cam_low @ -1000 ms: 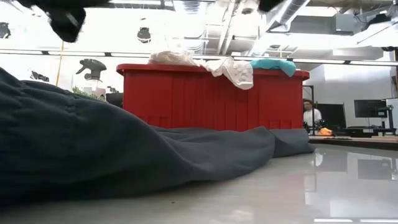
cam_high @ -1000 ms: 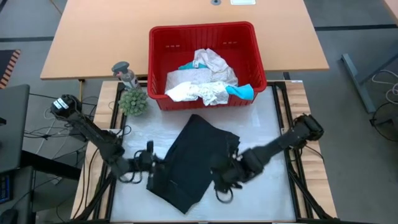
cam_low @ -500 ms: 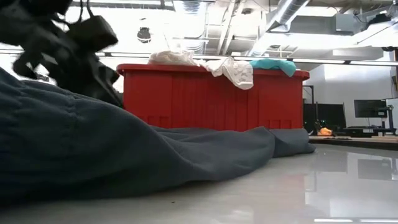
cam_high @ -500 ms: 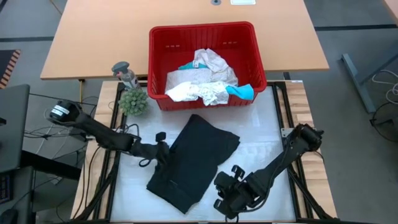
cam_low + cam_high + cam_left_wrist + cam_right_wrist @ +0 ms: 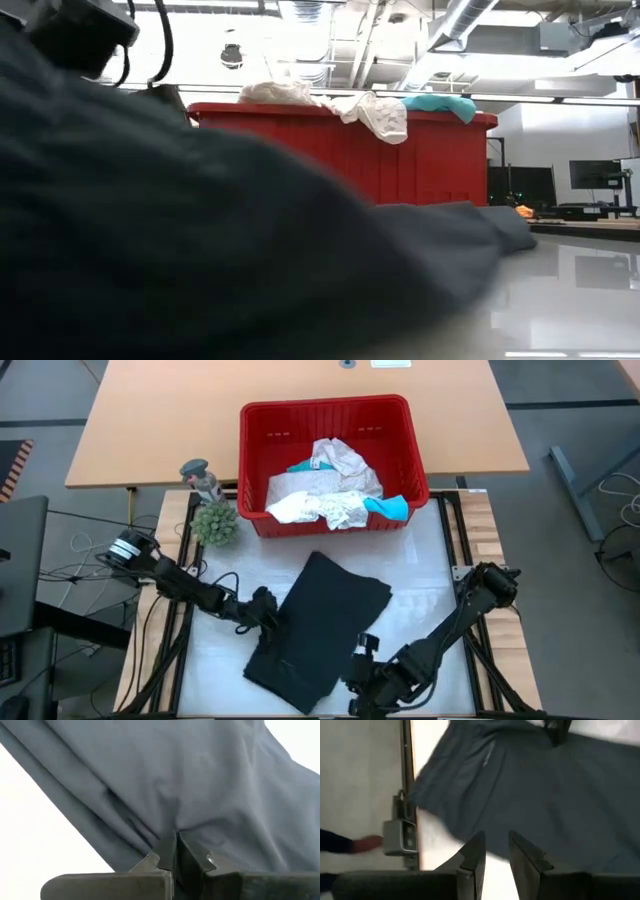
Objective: Fold Laundry from Bin
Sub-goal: Fold the black shorts
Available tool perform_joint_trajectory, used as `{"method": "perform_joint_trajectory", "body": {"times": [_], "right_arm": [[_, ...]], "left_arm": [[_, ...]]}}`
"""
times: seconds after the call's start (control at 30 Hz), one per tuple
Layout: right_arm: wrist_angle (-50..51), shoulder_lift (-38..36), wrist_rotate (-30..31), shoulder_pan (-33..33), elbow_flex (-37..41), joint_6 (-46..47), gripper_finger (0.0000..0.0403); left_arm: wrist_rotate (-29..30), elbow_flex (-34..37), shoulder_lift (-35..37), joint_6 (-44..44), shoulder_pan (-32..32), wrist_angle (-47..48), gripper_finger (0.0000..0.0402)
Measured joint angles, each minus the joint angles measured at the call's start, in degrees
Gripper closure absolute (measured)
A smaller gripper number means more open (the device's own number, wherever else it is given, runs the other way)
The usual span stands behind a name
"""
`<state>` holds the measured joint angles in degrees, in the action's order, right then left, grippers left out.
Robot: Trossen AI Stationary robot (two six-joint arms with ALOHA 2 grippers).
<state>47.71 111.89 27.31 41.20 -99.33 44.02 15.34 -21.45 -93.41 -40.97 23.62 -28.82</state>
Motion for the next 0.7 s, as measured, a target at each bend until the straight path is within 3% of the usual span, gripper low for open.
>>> {"method": "perform_joint_trajectory", "body": {"times": [0.13, 0.27, 0.43, 0.63, 0.7], "right_arm": [[0.02, 0.0, -0.19, -0.51, 0.0, -6.7, 0.0261], [-0.57, 0.91, -1.57, -1.34, -0.09, -14.75, 0.0194], [-5.66, 4.13, -4.77, -2.44, -0.02, -24.78, 0.0115], [-20.24, 9.61, -9.22, -2.73, -0.43, -34.28, 0.0101], [-20.98, 11.2, -9.18, -2.55, -1.67, -36.51, 0.0101]], "left_arm": [[2.88, 0.02, -1.22, -7.55, 2.65, -1.76, 0.0401], [8.16, 0.02, -1.32, -13.99, 3.37, -1.02, 0.0401], [9.87, -0.9, -1.33, -17.48, 2.29, 0.73, 0.0401], [10.07, -1.57, -1.26, -19.99, 0.53, 3.17, 0.0401], [10.18, -1.57, -1.25, -20.65, 0.16, 3.49, 0.0401]]}}
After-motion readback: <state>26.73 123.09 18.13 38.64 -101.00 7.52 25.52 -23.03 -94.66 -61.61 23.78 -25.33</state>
